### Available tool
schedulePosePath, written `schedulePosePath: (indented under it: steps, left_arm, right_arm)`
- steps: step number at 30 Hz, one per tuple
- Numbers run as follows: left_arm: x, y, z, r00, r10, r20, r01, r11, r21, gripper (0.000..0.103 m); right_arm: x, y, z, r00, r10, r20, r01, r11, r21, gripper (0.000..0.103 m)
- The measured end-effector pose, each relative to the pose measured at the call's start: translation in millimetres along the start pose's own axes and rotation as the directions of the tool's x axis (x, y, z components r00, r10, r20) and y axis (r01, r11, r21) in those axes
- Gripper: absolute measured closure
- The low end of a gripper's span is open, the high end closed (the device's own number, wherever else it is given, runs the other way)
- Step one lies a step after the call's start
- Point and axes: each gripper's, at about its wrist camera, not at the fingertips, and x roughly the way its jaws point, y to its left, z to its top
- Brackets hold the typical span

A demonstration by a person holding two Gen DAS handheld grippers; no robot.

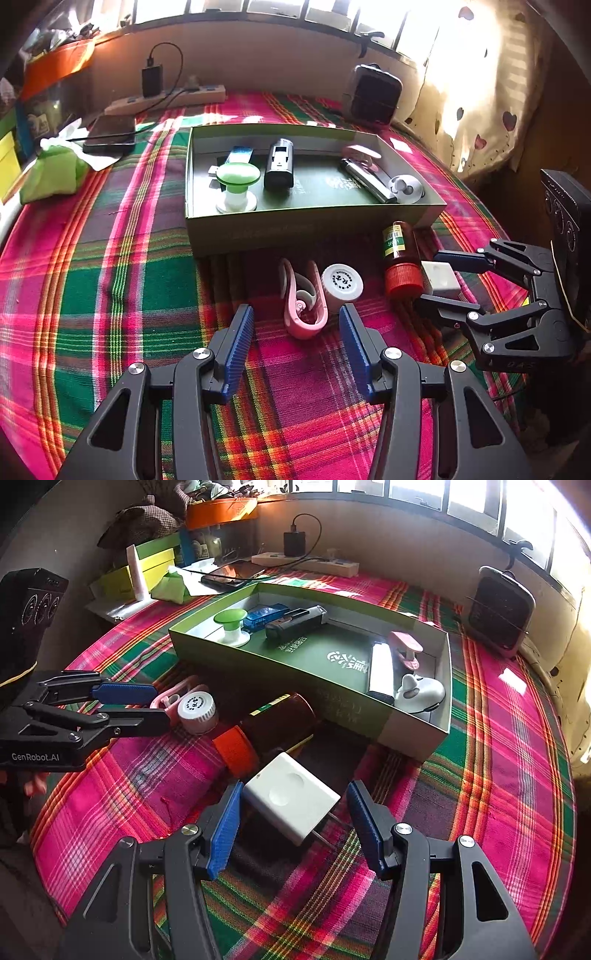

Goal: Organize rigid objects
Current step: 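Move the left tool onto the pink clip while the right tool reaches the white square charger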

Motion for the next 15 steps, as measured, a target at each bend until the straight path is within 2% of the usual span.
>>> schedulePosePath:
  steps: [9, 12, 15]
  left_arm:
    - [8, -8, 5, 0.997, 0.074, 0.001, -0.074, 0.997, 0.039, 0.055]
    - [9, -7, 7, 0.996, 0.087, 0.002, -0.087, 0.996, 0.032, 0.055]
    - [12, -6, 10, 0.994, 0.11, 0.003, -0.11, 0.994, 0.027, 0.055]
  right_arm:
    - [-2, -10, -1, 0.999, -0.03, 0.011, 0.03, 0.999, 0.029, 0.045]
    - [-4, -19, -3, 0.999, -0.042, 0.016, 0.041, 0.998, 0.057, 0.051]
    - [-6, -28, -5, 0.998, -0.058, 0.017, 0.056, 0.995, 0.085, 0.051]
